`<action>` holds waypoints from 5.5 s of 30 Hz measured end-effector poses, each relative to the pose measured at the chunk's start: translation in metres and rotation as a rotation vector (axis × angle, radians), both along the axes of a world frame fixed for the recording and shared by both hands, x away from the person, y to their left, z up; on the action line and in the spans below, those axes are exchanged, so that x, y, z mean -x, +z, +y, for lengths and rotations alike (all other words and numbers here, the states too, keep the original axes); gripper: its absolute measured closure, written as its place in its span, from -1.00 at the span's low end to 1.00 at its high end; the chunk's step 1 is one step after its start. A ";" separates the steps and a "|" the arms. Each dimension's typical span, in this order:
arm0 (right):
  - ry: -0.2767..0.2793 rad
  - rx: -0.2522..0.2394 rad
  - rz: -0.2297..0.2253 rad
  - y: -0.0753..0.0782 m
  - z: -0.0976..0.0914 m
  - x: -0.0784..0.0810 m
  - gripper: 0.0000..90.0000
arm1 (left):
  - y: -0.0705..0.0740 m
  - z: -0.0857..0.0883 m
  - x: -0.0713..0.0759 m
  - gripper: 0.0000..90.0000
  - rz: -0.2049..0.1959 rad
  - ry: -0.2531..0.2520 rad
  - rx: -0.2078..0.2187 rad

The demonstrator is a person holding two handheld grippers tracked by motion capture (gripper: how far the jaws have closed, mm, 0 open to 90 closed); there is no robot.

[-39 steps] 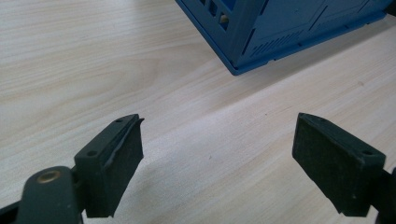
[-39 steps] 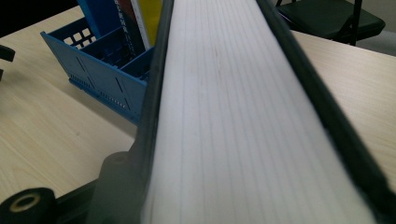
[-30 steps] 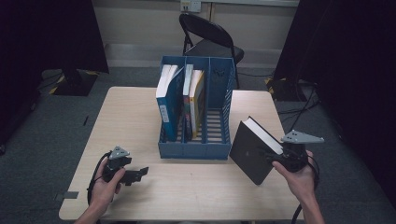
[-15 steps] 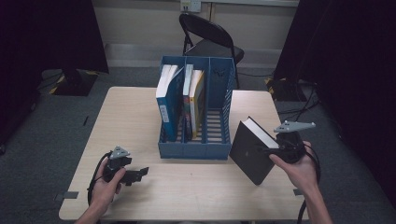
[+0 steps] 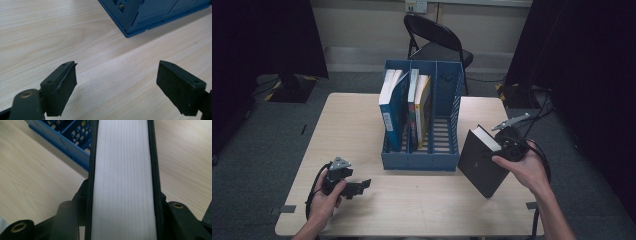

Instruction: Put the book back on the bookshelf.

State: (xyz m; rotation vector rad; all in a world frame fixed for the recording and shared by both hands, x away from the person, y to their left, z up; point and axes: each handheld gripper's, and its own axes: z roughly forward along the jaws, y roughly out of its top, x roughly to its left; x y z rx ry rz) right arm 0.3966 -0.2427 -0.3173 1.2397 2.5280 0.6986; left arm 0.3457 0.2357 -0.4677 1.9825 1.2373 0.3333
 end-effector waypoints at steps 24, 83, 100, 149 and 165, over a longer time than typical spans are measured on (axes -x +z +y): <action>0.000 0.193 0.198 -0.003 0.017 -0.016 0.09 | -0.001 -0.001 0.000 -0.64 0.011 -0.007 -0.005; -0.130 0.172 0.201 0.058 0.007 -0.030 0.19 | -0.002 0.000 -0.002 -0.63 0.022 -0.002 -0.004; -0.105 0.143 0.135 0.110 0.028 -0.041 0.19 | -0.003 0.003 -0.004 -0.62 0.034 0.050 -0.006; -0.401 0.107 0.223 0.080 0.141 -0.155 0.19 | -0.004 0.008 -0.002 -0.61 0.039 0.030 0.004; -0.466 0.095 0.228 0.024 0.148 -0.156 0.19 | -0.004 0.006 -0.004 -0.62 0.040 0.028 -0.005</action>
